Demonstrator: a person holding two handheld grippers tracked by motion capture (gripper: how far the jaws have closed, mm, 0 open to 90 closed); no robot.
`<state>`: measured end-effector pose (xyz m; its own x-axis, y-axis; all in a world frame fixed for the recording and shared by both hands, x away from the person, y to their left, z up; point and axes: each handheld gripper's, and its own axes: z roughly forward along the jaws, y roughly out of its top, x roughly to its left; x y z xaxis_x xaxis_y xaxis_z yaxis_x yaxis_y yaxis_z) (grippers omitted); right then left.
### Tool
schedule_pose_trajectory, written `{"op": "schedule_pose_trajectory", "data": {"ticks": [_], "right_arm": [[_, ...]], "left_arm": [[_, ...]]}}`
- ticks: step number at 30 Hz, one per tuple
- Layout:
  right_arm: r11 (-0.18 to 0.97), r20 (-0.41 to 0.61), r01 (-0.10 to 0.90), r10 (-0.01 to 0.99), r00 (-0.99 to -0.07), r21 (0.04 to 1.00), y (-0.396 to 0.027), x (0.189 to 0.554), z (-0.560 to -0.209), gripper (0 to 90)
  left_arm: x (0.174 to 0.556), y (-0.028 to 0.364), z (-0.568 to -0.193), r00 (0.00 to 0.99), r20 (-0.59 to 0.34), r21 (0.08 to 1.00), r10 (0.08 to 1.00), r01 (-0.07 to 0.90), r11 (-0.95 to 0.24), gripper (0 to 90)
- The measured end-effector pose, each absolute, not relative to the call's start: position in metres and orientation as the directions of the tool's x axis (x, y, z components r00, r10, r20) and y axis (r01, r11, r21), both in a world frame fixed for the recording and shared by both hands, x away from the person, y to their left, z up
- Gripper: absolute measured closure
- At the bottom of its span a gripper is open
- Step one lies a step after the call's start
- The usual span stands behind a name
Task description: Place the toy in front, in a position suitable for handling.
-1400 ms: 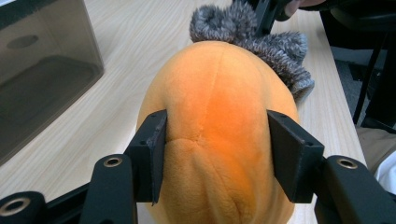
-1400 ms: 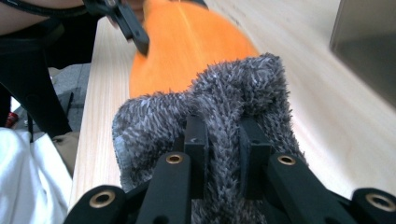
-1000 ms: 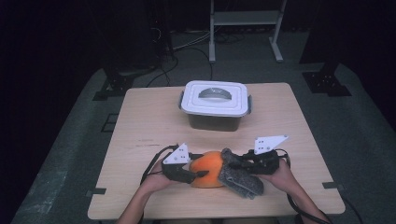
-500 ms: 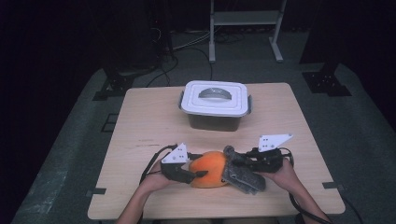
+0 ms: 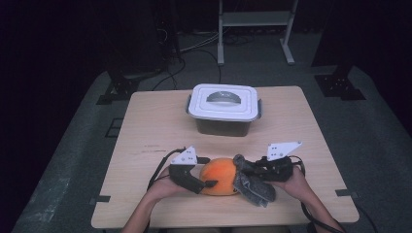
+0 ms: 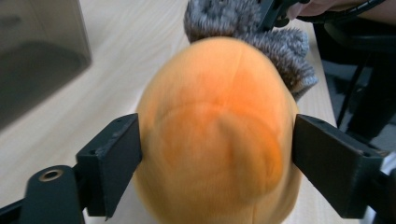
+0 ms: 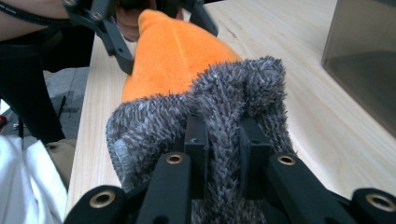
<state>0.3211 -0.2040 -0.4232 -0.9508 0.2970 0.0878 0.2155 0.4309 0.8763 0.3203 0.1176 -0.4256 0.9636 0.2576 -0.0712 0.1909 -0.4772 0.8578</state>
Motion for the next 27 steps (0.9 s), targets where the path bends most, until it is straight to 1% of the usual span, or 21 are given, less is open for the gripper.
{"op": "schedule_pose_trajectory", "data": {"ticks": [2, 4, 6, 8, 10, 15, 17, 21, 23, 27], "right_arm": [[0.418, 0.081, 0.204, 0.294, -0.952, 0.885, -0.203, 0.320, -0.417, 76.3], [0.386, 0.076, 0.185, 0.280, -0.957, 0.904, -0.200, 0.318, -0.410, 76.3], [0.369, 0.070, 0.167, 0.261, -0.963, 0.914, -0.194, 0.316, -0.405, 76.3], [0.394, 0.048, 0.150, 0.257, -0.965, 0.907, -0.189, 0.315, -0.405, 76.3], [0.382, 0.072, 0.170, 0.258, -0.963, 0.908, -0.192, 0.317, -0.409, 76.4], [0.431, 0.079, 0.214, 0.310, -0.948, 0.877, -0.202, 0.322, -0.419, 76.4], [0.431, 0.064, 0.201, 0.312, -0.948, 0.880, -0.202, 0.320, -0.415, 76.4], [0.377, 0.043, 0.150, 0.279, -0.959, 0.914, -0.194, 0.313, -0.401, 76.4], [0.406, 0.030, 0.143, 0.273, -0.962, 0.903, -0.190, 0.312, -0.403, 76.4], [0.437, 0.043, 0.167, 0.280, -0.959, 0.884, -0.193, 0.315, -0.407, 76.4]], "left_arm": [[0.319, 0.118, -0.424, 0.967, -0.043, 0.856, 0.252, 0.166, -0.489, 32.1], [0.316, 0.116, -0.423, 0.971, 0.008, 0.859, 0.240, 0.116, -0.498, 39.1], [0.312, 0.114, -0.421, 0.971, 0.065, 0.859, 0.232, 0.064, -0.509, 43.0], [0.311, 0.113, -0.419, 0.966, 0.096, 0.856, 0.239, 0.043, -0.515, 45.2], [0.312, 0.115, -0.419, 0.964, 0.096, 0.857, 0.247, 0.046, -0.513, 45.5], [0.313, 0.119, -0.419, 0.956, 0.095, 0.865, 0.277, 0.059, -0.498, 45.0], [0.312, 0.116, -0.418, 0.957, 0.101, 0.866, 0.272, 0.050, -0.498, 44.2], [0.307, 0.108, -0.414, 0.958, 0.129, 0.861, 0.256, 0.020, -0.508, 42.6], [0.307, 0.107, -0.414, 0.959, 0.124, 0.860, 0.256, 0.025, -0.509, 41.3], [0.307, 0.106, -0.414, 0.959, 0.112, 0.867, 0.262, 0.034, -0.498, 41.7]]}}
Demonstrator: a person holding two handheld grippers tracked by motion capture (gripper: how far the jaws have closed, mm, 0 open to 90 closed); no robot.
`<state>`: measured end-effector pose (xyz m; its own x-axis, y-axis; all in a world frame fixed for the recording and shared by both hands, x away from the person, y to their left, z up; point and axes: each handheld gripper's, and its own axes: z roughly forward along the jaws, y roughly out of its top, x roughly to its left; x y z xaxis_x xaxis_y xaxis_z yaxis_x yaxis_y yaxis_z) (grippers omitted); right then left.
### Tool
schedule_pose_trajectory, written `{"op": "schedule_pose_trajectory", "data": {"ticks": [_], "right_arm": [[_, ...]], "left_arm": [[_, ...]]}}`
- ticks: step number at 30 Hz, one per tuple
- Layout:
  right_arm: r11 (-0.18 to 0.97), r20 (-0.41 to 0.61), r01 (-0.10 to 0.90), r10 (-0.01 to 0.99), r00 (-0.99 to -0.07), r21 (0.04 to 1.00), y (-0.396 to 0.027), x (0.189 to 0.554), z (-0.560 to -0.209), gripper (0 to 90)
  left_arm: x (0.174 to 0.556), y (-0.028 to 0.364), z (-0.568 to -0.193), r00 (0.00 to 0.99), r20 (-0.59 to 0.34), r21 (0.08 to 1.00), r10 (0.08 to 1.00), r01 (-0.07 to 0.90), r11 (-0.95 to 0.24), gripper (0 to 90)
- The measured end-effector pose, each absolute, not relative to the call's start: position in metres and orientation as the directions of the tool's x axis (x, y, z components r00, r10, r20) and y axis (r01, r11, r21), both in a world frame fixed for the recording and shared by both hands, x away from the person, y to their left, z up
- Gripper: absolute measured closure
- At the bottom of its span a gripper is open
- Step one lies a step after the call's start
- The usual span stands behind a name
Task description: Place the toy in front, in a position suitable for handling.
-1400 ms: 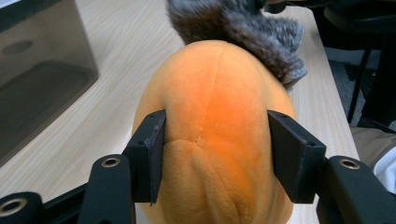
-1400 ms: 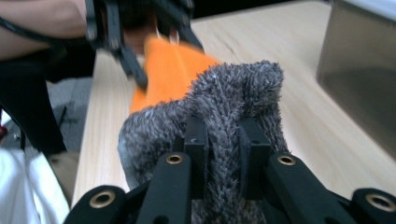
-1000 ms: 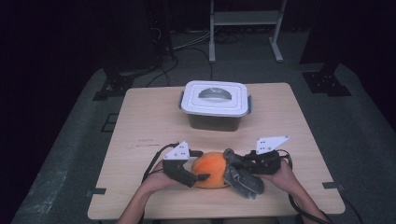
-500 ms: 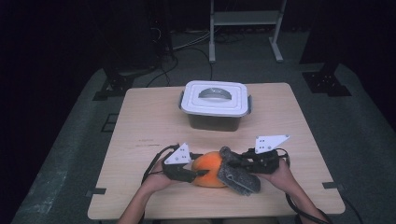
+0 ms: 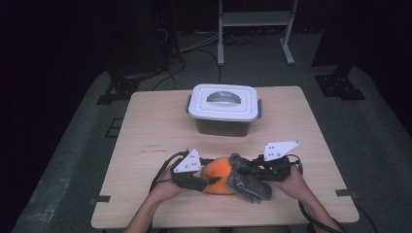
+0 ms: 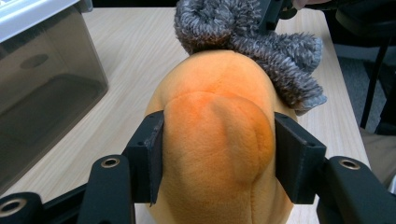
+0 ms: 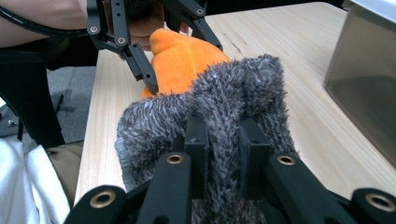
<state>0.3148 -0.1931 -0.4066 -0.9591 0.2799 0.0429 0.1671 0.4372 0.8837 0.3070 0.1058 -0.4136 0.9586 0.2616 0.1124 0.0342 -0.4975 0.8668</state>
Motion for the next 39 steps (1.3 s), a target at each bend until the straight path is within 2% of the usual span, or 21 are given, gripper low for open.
{"op": "schedule_pose_trajectory", "data": {"ticks": [5, 9, 14, 23, 29, 35, 37, 39], "right_arm": [[0.419, -0.006, 0.109, 0.265, -0.964, 0.902, -0.188, 0.312, -0.385, 76.5], [0.488, -0.076, 0.045, 0.227, -0.971, 0.872, -0.173, 0.308, -0.381, 76.5], [0.523, -0.072, 0.065, 0.238, -0.969, 0.850, -0.182, 0.310, -0.379, 76.4], [0.517, -0.127, -0.003, 0.204, -0.971, 0.856, -0.162, 0.300, -0.368, 76.4], [0.488, -0.062, 0.055, 0.220, -0.973, 0.871, -0.174, 0.308, -0.378, 76.4], [0.486, 0.022, 0.154, 0.268, -0.963, 0.860, -0.193, 0.321, -0.396, 75.9], [0.481, 0.041, 0.174, 0.275, -0.961, 0.859, -0.194, 0.323, -0.401, 75.9], [0.474, 0.048, 0.176, 0.271, -0.962, 0.863, -0.192, 0.322, -0.403, 75.9]], "left_arm": [[0.308, 0.095, -0.412, 0.960, 0.107, 0.875, 0.258, 0.033, -0.483, 41.4], [0.305, 0.090, -0.411, 0.959, 0.136, 0.866, 0.249, 0.007, -0.501, 41.9], [0.305, 0.088, -0.410, 0.959, 0.137, 0.869, 0.249, 0.004, -0.494, 42.1], [0.300, 0.078, -0.410, 0.958, 0.172, 0.866, 0.230, -0.036, -0.500, 42.1], [0.300, 0.085, -0.412, 0.961, 0.185, 0.855, 0.206, -0.054, -0.515, 43.1], [0.306, 0.108, -0.419, 0.966, 0.145, 0.854, 0.212, -0.014, -0.520, 42.4], [0.308, 0.112, -0.420, 0.968, 0.122, 0.858, 0.220, 0.009, -0.514, 40.3], [0.310, 0.111, -0.419, 0.968, 0.084, 0.860, 0.235, 0.049, -0.509, 32.8]]}}
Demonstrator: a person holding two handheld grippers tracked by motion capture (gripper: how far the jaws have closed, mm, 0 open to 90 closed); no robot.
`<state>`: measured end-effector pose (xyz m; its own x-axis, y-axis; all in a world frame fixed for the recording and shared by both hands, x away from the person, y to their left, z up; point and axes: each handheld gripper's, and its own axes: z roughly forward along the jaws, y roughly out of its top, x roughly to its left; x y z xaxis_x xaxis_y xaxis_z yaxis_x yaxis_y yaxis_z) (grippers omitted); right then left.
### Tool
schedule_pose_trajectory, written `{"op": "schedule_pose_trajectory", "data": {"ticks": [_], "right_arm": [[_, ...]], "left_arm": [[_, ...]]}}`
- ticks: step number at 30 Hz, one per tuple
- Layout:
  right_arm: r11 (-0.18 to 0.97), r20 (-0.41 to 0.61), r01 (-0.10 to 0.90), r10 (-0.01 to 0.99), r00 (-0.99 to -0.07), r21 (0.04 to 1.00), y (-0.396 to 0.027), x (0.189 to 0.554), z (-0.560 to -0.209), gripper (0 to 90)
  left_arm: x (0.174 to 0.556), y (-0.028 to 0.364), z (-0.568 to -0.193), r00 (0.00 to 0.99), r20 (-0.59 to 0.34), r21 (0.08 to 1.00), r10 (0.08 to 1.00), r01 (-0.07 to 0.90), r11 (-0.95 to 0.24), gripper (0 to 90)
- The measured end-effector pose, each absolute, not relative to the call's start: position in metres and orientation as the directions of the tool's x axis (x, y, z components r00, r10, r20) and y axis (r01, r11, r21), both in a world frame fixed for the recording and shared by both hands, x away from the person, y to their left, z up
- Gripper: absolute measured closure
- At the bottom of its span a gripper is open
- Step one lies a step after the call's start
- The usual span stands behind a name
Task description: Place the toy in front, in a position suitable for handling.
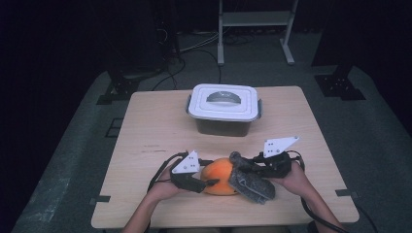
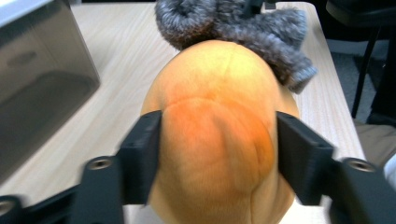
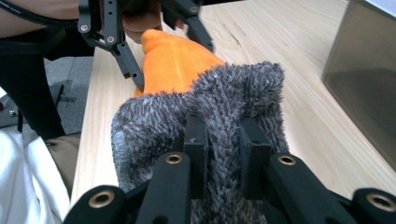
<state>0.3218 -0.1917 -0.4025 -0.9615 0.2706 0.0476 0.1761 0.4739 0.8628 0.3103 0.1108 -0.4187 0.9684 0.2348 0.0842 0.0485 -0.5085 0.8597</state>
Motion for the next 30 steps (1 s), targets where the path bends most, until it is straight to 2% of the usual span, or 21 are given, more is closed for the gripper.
{"op": "schedule_pose_trajectory", "data": {"ticks": [3, 5, 7, 10, 12, 21, 25, 28, 30], "right_arm": [[0.476, 0.034, 0.162, 0.268, -0.963, 0.864, -0.185, 0.319, -0.402, 75.9], [0.468, 0.029, 0.152, 0.260, -0.965, 0.871, -0.180, 0.317, -0.400, 75.9], [0.473, 0.016, 0.134, 0.246, -0.969, 0.871, -0.175, 0.313, -0.399, 75.9], [0.468, 0.023, 0.137, 0.242, -0.970, 0.873, -0.176, 0.315, -0.401, 76.1], [0.461, 0.035, 0.149, 0.246, -0.969, 0.875, -0.179, 0.318, -0.404, 76.1], [0.477, 0.089, 0.219, 0.281, -0.956, 0.851, -0.194, 0.327, -0.418, 76.0], [0.465, 0.067, 0.195, 0.278, -0.958, 0.864, -0.190, 0.325, -0.412, 76.0], [0.456, 0.063, 0.183, 0.266, -0.962, 0.871, -0.186, 0.323, -0.410, 76.0], [0.454, 0.060, 0.176, 0.260, -0.964, 0.874, -0.184, 0.322, -0.410, 76.1]], "left_arm": [[0.313, 0.109, -0.416, 0.966, 0.026, 0.875, 0.259, 0.103, -0.473, 22.8], [0.313, 0.107, -0.415, 0.965, 0.023, 0.873, 0.261, 0.108, -0.476, 21.5], [0.312, 0.108, -0.416, 0.968, 0.027, 0.869, 0.249, 0.100, -0.485, 25.1], [0.313, 0.112, -0.418, 0.969, 0.022, 0.871, 0.245, 0.101, -0.481, 37.6], [0.315, 0.113, -0.420, 0.969, 0.024, 0.870, 0.244, 0.101, -0.483, 40.4], [0.321, 0.129, -0.425, 0.970, -0.025, 0.875, 0.241, 0.138, -0.464, 42.0], [0.321, 0.130, -0.425, 0.973, -0.023, 0.872, 0.231, 0.133, -0.471, 42.3], [0.321, 0.132, -0.424, 0.971, -0.038, 0.872, 0.235, 0.147, -0.466, 40.2], [0.321, 0.129, -0.421, 0.968, -0.038, 0.868, 0.249, 0.156, -0.472, 30.5]]}}
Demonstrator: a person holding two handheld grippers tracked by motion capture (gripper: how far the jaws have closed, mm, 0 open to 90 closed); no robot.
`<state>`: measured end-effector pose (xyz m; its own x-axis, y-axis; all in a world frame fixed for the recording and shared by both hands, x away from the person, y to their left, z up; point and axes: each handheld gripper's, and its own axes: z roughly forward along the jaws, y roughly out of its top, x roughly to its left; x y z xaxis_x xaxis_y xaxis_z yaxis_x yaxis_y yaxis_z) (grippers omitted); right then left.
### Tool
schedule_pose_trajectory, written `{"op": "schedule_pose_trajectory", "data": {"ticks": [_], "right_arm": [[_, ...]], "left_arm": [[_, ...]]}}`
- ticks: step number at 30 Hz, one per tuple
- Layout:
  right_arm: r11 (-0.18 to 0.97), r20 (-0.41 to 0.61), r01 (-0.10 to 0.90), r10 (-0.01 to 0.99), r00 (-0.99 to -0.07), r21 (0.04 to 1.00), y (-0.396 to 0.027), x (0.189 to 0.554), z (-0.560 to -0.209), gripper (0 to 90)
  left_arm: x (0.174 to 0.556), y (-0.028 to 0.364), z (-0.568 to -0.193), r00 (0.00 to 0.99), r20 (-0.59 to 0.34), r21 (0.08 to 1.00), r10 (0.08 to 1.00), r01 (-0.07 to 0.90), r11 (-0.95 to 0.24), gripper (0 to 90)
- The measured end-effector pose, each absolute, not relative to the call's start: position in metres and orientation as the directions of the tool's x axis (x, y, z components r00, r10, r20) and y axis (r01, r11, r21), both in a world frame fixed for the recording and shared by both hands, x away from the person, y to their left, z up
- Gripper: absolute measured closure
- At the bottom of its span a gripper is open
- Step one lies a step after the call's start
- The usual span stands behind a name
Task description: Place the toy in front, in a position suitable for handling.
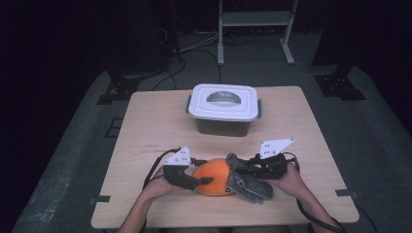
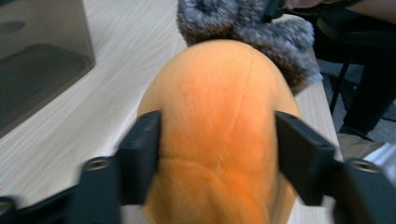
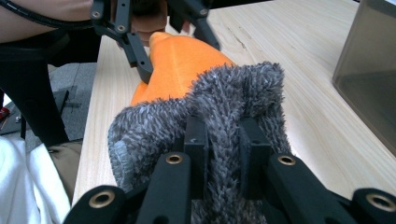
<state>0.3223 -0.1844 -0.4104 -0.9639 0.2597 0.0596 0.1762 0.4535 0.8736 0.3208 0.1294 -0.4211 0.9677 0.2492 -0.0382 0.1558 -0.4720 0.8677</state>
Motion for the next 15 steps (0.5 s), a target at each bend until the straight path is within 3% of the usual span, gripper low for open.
{"op": "schedule_pose_trajectory", "data": {"ticks": [3, 5, 10, 15], "right_arm": [[0.451, 0.046, 0.162, 0.257, -0.965, 0.878, -0.182, 0.320, -0.408, 76.0], [0.450, 0.042, 0.153, 0.248, -0.968, 0.880, -0.179, 0.318, -0.407, 76.1], [0.453, 0.041, 0.159, 0.259, -0.965, 0.877, -0.181, 0.319, -0.408, 76.0], [0.460, 0.039, 0.172, 0.285, -0.958, 0.871, -0.188, 0.321, -0.405, 76.0]], "left_arm": [[0.320, 0.124, -0.419, 0.964, -0.039, 0.862, 0.264, 0.166, -0.479, 20.6], [0.320, 0.122, -0.419, 0.964, -0.029, 0.857, 0.263, 0.159, -0.490, 20.6], [0.318, 0.123, -0.419, 0.961, 0.002, 0.863, 0.277, 0.138, -0.485, 39.2], [0.311, 0.117, -0.416, 0.950, 0.099, 0.881, 0.297, 0.056, -0.470, 46.5]]}}
